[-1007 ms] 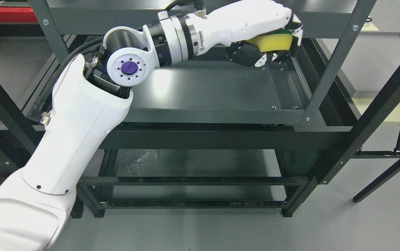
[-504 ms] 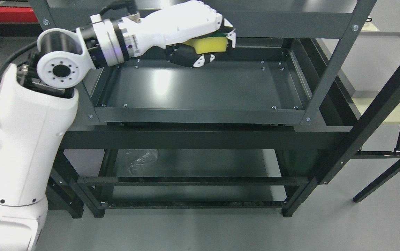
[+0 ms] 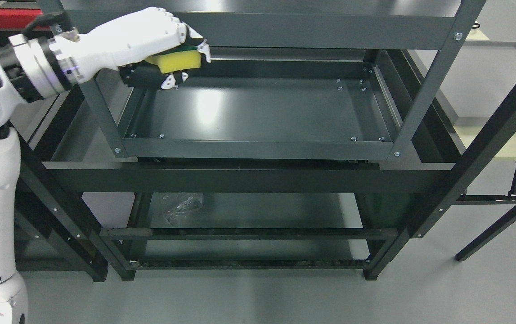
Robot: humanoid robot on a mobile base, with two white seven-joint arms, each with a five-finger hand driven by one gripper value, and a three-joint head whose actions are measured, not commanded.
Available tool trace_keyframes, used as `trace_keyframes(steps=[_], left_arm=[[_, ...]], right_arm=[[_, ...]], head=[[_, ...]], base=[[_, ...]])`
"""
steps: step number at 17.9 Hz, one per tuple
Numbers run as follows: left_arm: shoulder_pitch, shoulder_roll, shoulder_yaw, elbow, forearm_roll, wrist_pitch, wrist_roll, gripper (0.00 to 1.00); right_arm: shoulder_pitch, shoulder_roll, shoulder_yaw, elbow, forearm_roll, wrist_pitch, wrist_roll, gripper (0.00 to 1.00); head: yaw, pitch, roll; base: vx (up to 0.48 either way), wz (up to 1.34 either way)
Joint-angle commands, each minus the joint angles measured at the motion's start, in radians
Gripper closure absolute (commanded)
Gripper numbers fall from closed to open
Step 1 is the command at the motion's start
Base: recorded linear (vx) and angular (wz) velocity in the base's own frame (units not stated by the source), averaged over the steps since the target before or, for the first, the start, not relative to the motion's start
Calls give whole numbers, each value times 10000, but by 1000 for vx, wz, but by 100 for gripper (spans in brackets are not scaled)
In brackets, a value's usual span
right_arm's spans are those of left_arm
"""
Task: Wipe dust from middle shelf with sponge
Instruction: 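Sweep the sponge along the shelf's far edge toward the left arm, then move the sponge back across the shelf toward the far corner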
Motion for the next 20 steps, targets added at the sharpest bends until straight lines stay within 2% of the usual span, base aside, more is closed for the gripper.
trace_keyframes(steps=[1,5,8,12,14,16,20], left_arm=[[831,943,3739,51,-2,-136,-115,99],[757,577,3391,36,29,-183,-23,100],[420,-909,1507,21,-108,-167,298,100],[-256,-3070,-641,800,-1364,17,867,100],[-363,-3070,-1713,1277,-1658,47,1156,100],[-898,-3070,-3690,1707,-1521,490,2731,100],[-3150,-3070,-6347,2596,-21,1794,5340,100]], right_arm=[[0,-175,-2,-175,0,-8,1,0],[0,-175,-2,-175,0,-8,1,0],[0,-175,-2,-175,0,-8,1,0],[0,-175,-2,-175,0,-8,1,0],[0,-175,-2,-175,0,-8,1,0],[0,-175,-2,-175,0,-8,1,0],[0,-175,-2,-175,0,-8,1,0]], head=[[0,0,0],[0,0,0],[0,-1,0],[0,-1,0],[0,-1,0],[0,-1,0],[0,-1,0]], base=[[0,0],[0,0],[0,0],[0,0],[0,0],[0,-10],[0,-5]])
